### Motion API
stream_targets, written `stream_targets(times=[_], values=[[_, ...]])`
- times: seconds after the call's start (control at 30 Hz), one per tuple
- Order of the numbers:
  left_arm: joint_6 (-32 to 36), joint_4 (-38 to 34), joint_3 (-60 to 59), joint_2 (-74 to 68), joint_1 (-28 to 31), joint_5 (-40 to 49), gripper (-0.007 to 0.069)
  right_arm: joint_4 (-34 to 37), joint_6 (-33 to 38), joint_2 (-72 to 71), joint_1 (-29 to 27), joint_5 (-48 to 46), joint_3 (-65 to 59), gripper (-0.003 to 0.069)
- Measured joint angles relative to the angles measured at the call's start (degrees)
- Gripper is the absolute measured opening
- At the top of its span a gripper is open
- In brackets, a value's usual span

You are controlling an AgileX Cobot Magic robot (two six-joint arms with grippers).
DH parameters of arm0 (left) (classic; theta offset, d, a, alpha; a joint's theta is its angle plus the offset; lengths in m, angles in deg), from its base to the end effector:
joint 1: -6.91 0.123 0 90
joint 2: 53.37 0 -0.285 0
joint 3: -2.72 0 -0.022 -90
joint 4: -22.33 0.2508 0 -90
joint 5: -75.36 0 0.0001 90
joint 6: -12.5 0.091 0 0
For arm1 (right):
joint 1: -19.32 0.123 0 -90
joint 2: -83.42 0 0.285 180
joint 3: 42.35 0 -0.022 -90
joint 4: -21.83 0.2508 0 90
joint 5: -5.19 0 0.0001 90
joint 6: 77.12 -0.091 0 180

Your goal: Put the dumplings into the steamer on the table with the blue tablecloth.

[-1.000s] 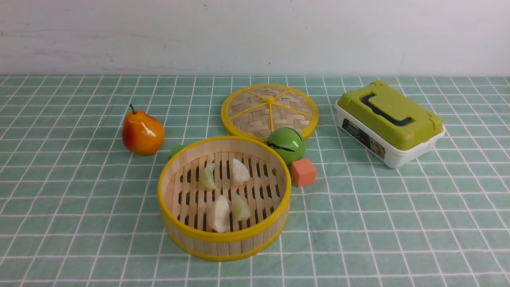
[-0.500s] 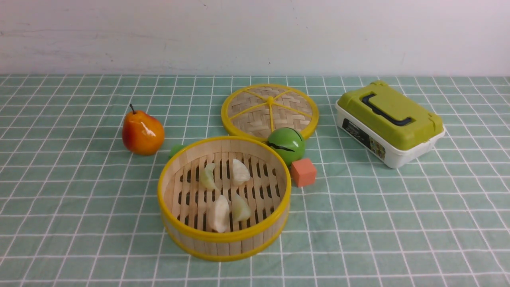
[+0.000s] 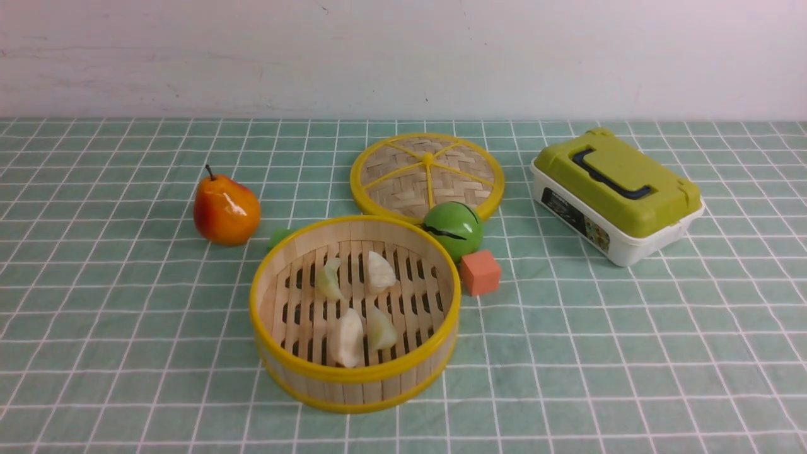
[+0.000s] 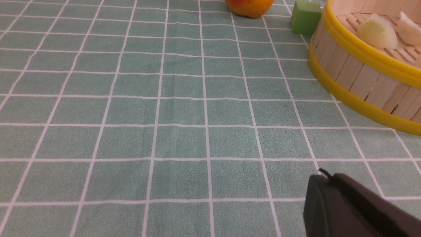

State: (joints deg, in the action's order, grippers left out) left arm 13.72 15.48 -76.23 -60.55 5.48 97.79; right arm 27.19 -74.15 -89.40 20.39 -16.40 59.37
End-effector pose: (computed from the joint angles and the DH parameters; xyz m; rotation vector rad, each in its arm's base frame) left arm 0.0521 -0.0055 0.1687 -0.0298 1.8934 -0.1210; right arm 0.0524 0.0041 0.1738 -0.0084 1.8673 0.0693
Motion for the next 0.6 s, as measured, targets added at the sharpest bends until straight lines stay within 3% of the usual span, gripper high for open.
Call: stream_targets(times=[0.6], values=[[0.0,0.0,0.0,0.0,0.0,0.0,-0.0009,0.0,0.0,0.0,0.0,0.0,0.0,0.0128]])
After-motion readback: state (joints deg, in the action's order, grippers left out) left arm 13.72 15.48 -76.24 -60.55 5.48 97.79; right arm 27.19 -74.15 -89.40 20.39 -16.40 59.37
